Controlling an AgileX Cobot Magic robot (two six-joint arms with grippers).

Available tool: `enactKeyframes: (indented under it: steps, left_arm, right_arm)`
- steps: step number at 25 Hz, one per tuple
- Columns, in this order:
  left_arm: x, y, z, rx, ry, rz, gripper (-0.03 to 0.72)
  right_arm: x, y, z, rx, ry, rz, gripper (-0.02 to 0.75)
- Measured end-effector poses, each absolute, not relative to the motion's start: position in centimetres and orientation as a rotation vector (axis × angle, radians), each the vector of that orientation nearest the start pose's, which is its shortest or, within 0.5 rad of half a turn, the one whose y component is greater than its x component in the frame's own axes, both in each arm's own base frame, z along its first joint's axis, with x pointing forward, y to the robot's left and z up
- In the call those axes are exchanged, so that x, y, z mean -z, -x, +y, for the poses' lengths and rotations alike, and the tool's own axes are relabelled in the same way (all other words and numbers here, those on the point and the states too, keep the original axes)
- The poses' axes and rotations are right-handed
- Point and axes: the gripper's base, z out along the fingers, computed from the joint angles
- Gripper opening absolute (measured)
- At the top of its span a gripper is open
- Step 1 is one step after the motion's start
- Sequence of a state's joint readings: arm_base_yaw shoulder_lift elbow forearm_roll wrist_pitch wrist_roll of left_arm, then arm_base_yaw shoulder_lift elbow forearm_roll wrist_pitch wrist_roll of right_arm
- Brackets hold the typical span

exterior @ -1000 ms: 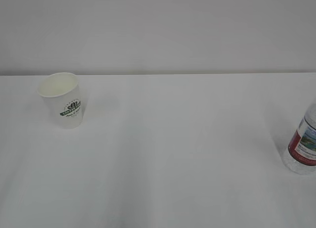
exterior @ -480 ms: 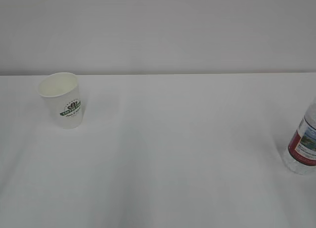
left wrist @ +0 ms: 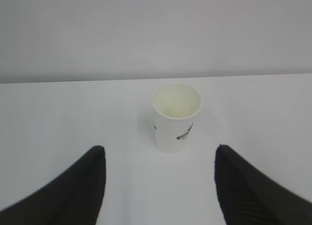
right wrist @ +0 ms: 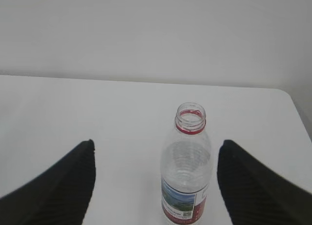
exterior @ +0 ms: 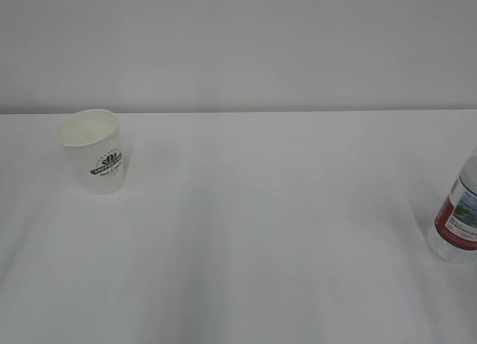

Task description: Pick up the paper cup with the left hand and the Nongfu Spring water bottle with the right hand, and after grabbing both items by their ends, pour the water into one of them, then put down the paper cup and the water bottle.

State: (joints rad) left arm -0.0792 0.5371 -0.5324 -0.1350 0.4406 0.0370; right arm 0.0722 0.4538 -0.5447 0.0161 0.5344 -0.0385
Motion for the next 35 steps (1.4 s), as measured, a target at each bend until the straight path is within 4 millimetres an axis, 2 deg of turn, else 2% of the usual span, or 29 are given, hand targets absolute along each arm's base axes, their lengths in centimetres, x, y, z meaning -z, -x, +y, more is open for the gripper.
enactKeyframes:
  steps: [10,20,30,35]
  left_arm:
    - [-30.8,-13.2,-1.3,0.112,-0.051,1.924,0.505]
    - [-29.8,-15.5,-1.4,0.078,-0.070,1.961,0.505]
    - [-27.7,-18.6,-1.6,0.071,-0.067,2.036,0.504]
    - [-25.5,-20.6,-1.7,0.078,-0.047,2.102,0.503]
  right_arm:
    - [-31.2,-11.7,0.8,-0.022,0.108,1.941,0.587]
    - [-31.1,-14.2,0.9,0.006,0.127,1.878,0.587]
    - [-27.6,-14.8,1.1,-0.009,0.120,1.840,0.587]
    - [-25.9,-14.5,1.0,-0.058,0.048,1.800,0.587]
